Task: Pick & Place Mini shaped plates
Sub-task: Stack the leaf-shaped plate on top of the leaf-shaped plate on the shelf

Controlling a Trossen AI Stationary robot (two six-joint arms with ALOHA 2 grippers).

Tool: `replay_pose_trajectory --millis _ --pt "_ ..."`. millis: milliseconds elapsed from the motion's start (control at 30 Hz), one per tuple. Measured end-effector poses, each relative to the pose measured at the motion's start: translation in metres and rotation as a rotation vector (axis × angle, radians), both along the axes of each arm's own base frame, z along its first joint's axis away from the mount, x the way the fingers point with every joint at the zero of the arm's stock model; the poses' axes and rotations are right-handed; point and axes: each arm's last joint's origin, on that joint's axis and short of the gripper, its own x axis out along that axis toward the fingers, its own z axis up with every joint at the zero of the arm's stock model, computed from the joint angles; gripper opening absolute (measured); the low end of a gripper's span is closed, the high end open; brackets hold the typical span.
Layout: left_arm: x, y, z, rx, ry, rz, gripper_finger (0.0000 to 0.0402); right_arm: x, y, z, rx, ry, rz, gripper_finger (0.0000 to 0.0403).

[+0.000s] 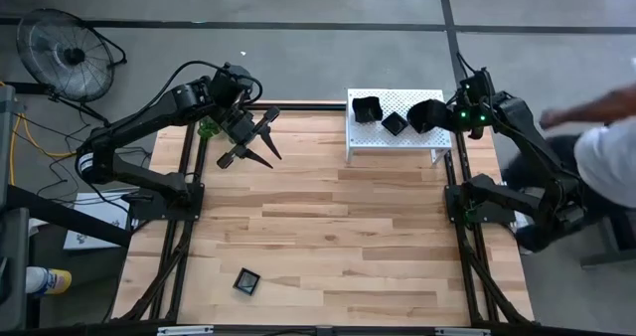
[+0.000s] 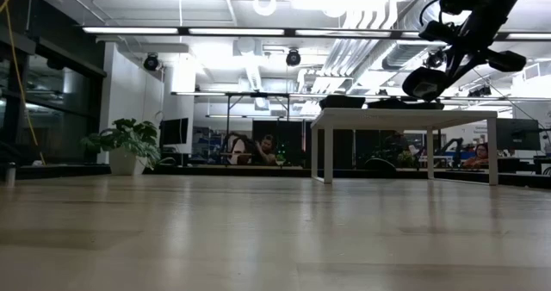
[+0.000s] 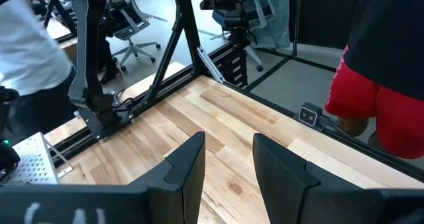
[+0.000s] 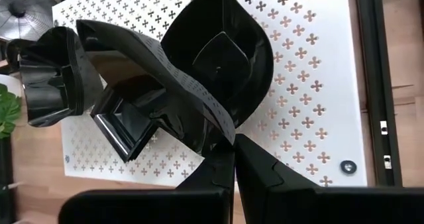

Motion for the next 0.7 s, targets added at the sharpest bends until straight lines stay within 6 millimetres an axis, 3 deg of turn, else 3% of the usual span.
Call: replay_pose_trajectory --millis 500,700 --pt "0.0002 0.0001 0.0003 0.002 -0.004 0.0 0.0124 0.0013 -0.002 0.0016 -0.029 -0.016 0.016 0.0001" --pt "0.0005 0.0007 -0.0001 0.015 0.002 0.02 0.0124 0.0014 -0.0018 0.0016 -0.028 -0.018 0.024 0.0048"
